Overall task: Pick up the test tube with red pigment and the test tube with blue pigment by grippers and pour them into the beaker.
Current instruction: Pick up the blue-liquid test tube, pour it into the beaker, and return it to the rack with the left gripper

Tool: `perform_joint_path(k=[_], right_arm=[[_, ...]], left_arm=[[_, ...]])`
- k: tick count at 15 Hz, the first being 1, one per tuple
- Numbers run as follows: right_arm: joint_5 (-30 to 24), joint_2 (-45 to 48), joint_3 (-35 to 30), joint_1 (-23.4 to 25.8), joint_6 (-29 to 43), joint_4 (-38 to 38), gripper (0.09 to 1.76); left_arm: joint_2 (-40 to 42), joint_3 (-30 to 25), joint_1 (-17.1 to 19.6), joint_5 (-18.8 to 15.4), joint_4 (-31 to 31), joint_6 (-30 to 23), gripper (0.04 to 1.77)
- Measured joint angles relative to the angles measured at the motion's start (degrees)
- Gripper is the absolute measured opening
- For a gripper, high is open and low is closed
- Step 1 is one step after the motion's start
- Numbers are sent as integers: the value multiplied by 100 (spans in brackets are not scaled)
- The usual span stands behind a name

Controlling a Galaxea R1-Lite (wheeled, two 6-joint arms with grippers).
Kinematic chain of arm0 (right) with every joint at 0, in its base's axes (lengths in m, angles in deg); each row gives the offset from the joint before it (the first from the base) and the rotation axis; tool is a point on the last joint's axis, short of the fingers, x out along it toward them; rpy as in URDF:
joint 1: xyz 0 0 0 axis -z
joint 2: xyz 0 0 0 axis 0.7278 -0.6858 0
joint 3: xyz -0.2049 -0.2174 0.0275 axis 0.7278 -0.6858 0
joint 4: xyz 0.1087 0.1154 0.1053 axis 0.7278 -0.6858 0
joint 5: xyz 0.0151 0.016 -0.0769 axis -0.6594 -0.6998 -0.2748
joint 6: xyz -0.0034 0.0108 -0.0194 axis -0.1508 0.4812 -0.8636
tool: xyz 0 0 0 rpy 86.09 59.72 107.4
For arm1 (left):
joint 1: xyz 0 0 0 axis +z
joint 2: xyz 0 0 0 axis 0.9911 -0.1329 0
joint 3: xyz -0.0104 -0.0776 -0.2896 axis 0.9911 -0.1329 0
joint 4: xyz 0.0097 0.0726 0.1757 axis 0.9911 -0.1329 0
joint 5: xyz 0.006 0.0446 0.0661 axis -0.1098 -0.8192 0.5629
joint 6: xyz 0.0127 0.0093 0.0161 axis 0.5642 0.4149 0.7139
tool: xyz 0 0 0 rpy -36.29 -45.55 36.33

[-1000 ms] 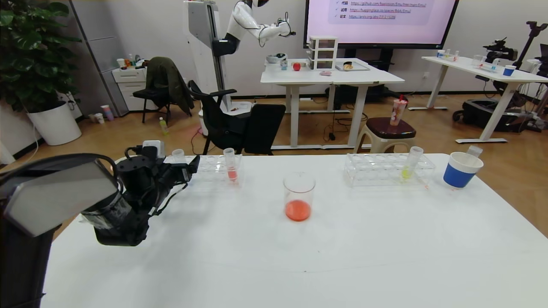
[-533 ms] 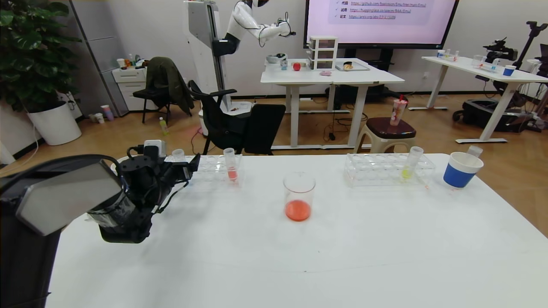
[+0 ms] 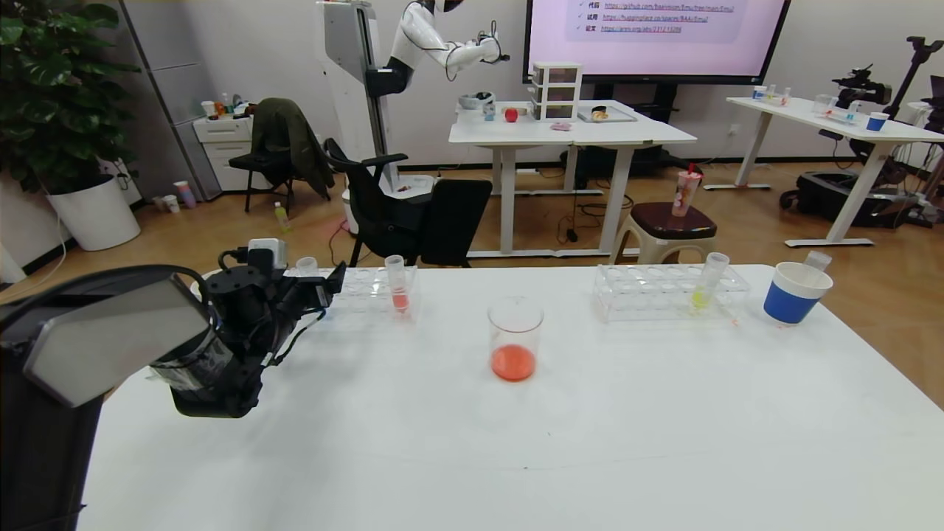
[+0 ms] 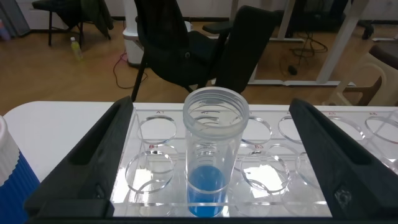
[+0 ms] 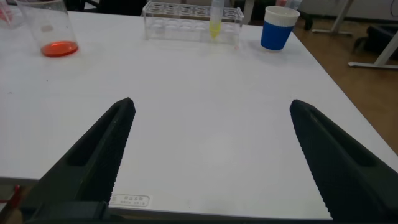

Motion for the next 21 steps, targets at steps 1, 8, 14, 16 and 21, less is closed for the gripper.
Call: perform_joint_path(k=[1,8,14,16,21], right_arm=[[0,0,0,0,0,-2,174],[-2,0,0,0,0,-2,174],[0,0,0,0,-2,-2,174],[0,0,0,0,-2,0,174],[0,0,0,0,0,-2,174]], left_arm=[[2,-1,-5,2,1,-2,175],[-43,7,56,7,-5,-28,175],[-56,16,55,2,-5,-41,40],[-45,21,55,2,0,-41,50],[243,145,33,9,-394,-30,50]])
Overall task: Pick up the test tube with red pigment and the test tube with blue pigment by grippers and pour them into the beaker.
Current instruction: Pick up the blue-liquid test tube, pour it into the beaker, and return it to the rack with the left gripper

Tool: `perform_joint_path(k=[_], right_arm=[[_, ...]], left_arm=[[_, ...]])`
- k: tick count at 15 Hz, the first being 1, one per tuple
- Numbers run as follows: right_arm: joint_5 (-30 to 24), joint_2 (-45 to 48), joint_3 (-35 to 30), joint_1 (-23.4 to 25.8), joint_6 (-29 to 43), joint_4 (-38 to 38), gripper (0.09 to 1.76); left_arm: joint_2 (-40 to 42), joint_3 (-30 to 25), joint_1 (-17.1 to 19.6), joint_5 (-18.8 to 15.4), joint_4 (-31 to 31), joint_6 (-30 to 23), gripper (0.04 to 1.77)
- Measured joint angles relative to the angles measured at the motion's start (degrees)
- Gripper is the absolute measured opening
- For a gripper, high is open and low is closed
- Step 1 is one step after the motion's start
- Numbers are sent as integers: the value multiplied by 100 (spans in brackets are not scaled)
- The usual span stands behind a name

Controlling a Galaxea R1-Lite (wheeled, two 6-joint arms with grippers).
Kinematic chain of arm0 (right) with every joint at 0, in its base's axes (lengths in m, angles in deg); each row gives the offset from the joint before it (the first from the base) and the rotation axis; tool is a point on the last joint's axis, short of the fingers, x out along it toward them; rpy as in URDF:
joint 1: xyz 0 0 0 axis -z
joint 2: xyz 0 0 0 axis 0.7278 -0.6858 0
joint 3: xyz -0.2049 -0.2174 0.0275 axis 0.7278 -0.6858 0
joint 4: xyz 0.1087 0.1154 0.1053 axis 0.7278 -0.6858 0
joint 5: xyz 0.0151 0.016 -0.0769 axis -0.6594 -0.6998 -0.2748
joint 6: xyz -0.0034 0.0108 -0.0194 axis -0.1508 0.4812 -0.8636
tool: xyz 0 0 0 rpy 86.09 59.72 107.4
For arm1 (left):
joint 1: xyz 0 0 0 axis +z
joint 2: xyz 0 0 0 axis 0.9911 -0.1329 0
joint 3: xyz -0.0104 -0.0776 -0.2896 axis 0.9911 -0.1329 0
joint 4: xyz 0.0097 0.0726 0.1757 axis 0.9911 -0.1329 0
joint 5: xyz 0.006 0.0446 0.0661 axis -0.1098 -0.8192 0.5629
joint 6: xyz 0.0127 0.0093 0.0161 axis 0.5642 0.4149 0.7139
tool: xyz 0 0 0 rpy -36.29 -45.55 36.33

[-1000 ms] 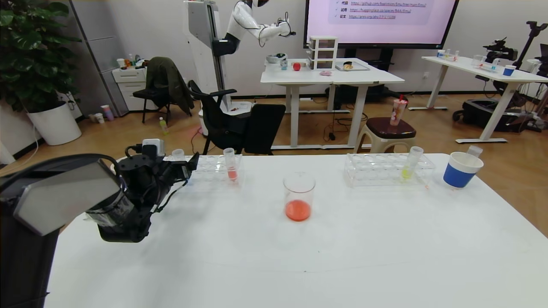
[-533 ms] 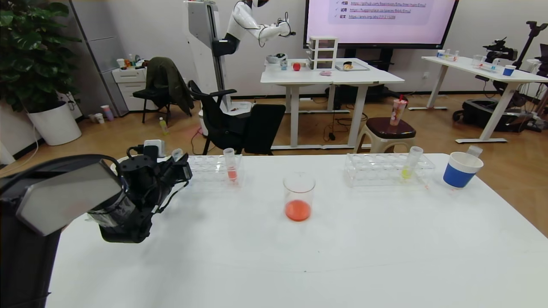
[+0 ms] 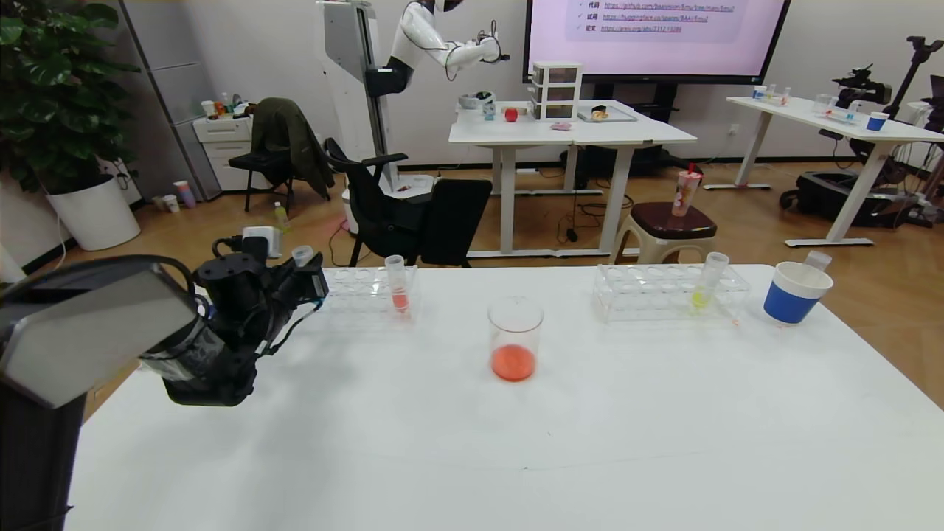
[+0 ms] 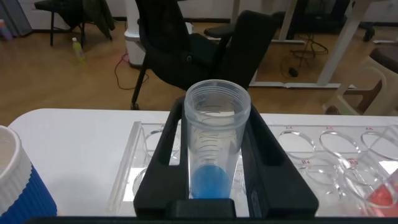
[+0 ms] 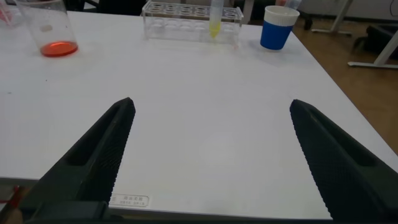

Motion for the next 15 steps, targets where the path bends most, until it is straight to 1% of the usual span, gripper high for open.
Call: perform_joint_path(k=[4,8,10,12,14,15], right_arm=[[-2,0,0,-2,0,0,174],[0,0,0,0,-2,0,174],[0,0,0,0,-2,2,174],[-2,0,0,0,0,0,174],[-2,0,0,0,0,0,174],[0,0,0,0,0,0,174]], left_arm=[[647,210,-33,-12,-896,0,50],[1047,282,-71,-30,-1146,13,50],[1203,395,-157,-50,-1458,28,50],[1364,725,-355,-61,-1864,99,50],[1469,1213,-603,-80,-2188,321,50],[1493,1464,-790,-135,-2345,473,50]])
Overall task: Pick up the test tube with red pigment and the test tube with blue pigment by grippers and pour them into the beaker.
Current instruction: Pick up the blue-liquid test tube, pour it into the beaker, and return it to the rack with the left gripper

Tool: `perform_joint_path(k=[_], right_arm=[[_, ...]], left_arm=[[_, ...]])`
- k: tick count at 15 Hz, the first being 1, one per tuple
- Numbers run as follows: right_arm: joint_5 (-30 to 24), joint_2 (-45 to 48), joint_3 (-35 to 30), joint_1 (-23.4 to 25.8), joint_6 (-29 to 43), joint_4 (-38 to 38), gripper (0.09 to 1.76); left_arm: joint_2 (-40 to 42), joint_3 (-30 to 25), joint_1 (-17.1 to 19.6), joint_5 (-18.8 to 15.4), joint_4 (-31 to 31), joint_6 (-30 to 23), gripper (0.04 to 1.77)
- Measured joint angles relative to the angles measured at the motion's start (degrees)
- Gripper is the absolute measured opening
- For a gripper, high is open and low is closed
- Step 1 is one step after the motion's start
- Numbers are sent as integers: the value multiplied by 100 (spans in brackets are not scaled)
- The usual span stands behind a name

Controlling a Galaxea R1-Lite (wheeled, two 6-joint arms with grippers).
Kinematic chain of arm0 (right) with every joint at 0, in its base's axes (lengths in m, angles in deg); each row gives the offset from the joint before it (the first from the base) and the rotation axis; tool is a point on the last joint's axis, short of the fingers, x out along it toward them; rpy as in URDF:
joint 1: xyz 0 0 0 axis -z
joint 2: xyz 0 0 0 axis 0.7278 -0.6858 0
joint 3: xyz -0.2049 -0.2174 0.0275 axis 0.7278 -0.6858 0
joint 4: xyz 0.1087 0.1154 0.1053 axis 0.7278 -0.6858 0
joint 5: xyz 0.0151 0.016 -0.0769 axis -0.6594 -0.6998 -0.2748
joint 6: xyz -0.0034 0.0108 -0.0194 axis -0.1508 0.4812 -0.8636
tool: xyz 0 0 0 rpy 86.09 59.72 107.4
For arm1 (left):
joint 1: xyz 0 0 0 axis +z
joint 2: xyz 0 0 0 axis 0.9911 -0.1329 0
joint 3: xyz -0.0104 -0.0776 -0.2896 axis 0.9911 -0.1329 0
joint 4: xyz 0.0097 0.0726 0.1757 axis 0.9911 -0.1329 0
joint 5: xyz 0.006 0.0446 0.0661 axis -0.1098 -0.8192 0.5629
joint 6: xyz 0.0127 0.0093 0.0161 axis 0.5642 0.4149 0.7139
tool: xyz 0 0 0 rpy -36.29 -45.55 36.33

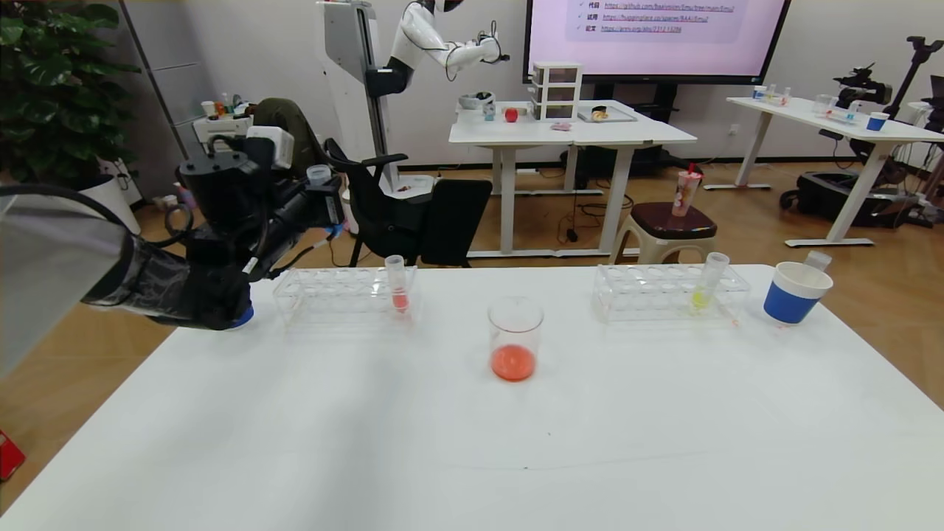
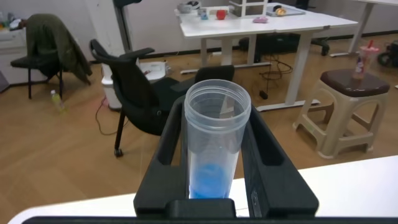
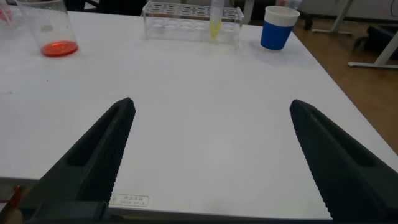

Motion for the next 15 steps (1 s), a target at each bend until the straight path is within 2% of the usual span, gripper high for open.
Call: perform_joint_path(k=[3,7,12,15], right_arm=[[2,0,0,0,-2,0,174],[-2,0,0,0,-2,0,174],[0,0,0,1,-2,0,174],[0,0,0,1,0,0,174]], left_arm=[[-44,369,-541,-440,-35,783,50],[-325,400,-1001,-1256,507,1865,50],[-901,418,-1263,-2226,1348,3143,50],[-1211,444,-1363,-2851,1526,4094,50]])
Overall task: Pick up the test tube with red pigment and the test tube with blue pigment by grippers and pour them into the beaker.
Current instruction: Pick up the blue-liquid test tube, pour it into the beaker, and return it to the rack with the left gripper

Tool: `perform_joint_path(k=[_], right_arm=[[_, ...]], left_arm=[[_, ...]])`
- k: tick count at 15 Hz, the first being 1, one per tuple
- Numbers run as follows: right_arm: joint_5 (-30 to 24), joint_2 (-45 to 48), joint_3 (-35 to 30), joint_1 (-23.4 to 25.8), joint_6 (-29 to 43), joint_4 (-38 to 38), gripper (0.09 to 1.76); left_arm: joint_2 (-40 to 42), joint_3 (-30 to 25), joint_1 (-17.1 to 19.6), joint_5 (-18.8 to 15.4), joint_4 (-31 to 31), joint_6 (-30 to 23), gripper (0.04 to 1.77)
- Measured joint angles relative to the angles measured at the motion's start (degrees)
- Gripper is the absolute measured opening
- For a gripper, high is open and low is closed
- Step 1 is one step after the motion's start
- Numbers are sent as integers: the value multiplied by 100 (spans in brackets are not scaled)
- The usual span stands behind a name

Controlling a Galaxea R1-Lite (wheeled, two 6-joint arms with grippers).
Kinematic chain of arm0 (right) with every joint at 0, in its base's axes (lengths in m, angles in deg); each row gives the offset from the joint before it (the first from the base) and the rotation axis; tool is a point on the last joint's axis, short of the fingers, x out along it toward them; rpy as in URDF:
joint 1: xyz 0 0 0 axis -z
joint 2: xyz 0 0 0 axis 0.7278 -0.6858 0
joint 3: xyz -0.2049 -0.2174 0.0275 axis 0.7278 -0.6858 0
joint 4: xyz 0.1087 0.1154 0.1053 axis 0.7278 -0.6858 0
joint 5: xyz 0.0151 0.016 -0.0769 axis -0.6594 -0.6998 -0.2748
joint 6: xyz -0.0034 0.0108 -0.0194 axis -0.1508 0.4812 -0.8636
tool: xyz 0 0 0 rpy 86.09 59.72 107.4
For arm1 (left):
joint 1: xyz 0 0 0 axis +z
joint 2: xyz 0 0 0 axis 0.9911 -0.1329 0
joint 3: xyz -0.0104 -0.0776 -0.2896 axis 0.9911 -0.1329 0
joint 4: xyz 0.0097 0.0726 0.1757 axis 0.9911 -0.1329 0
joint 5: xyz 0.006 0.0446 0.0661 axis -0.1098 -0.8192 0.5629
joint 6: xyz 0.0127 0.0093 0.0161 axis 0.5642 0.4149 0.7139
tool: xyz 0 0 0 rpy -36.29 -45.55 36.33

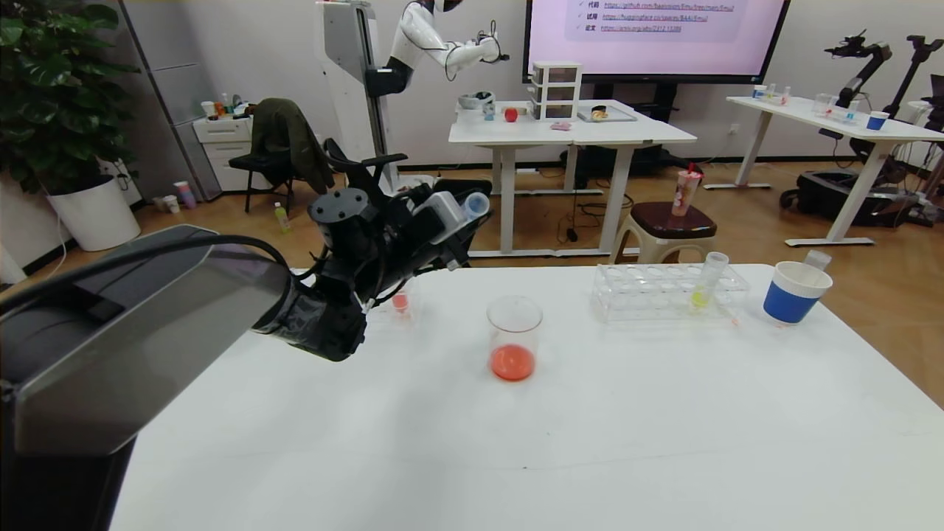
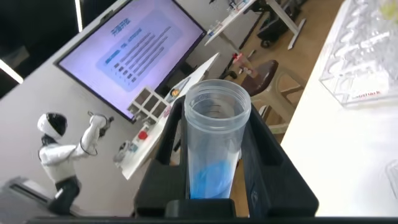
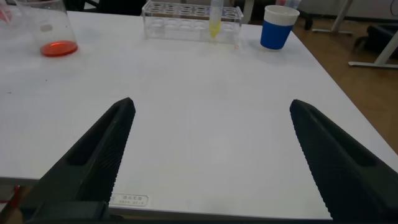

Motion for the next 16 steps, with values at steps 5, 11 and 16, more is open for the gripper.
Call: perform_joint_path(k=[5,11,16], right_arm=[[0,0,2,-6,0,2,174],[0,0,0,-1,0,0,174],[0,0,0,-4,-2,0,174]], left_arm=[[-344,52,-18,-937,-38,1477,50],[-614,450,-41,-1652,-368,2575,50],[-705,680,-63,-1820,-696,3429,50]])
